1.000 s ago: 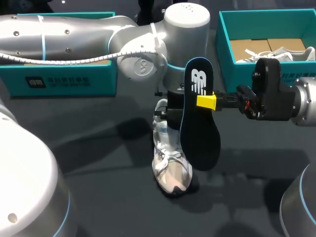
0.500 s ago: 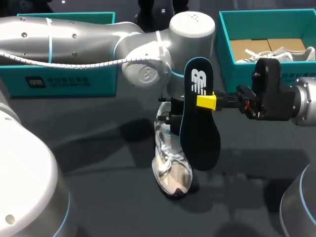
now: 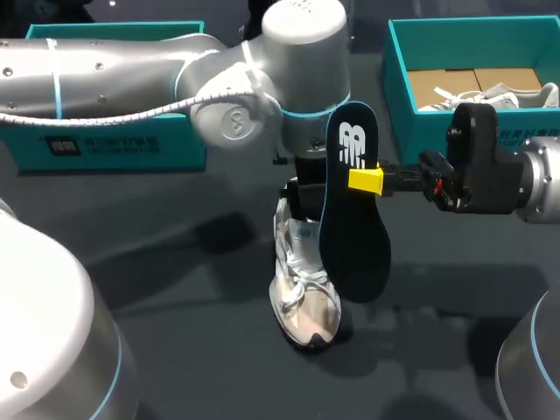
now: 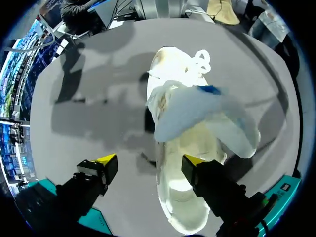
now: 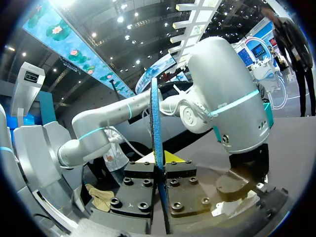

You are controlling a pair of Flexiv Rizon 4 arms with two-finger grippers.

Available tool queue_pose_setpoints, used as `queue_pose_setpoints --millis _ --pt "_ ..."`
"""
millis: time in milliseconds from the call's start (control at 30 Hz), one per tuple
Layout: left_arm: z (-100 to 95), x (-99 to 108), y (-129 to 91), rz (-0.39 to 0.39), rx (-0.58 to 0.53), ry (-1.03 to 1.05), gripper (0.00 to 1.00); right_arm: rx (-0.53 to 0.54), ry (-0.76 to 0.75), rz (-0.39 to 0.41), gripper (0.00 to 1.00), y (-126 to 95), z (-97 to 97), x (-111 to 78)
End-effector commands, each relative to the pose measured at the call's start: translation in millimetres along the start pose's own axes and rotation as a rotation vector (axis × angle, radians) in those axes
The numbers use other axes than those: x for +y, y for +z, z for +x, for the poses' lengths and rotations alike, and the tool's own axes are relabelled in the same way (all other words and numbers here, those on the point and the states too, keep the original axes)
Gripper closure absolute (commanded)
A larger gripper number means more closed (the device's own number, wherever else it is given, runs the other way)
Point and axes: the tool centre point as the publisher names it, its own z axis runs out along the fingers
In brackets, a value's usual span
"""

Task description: Take the shoe out of the shoebox, open the shoe tongue, remove and reinsert the insole, then place the shoe into the shoebox

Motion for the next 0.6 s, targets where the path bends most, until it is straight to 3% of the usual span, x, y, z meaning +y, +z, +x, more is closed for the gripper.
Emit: queue_pose_setpoints --millis 33,100,600 --pt "16.7 -8.2 -31.0 -0.044 -0.264 -0.015 0.00 -0.001 0.001 0.000 1.00 1.8 -0.4 -0.8" --pt "6.7 -13.1 -47.0 -0.088 -0.494 -0.090 0.00 -0.001 0.001 0.000 1.00 1.8 -0.4 -0.8" --pt "6.7 -13.1 -47.0 -0.088 -0.494 -0.090 0.00 -0.001 0.001 0.000 1.00 1.8 -0.4 -0.8"
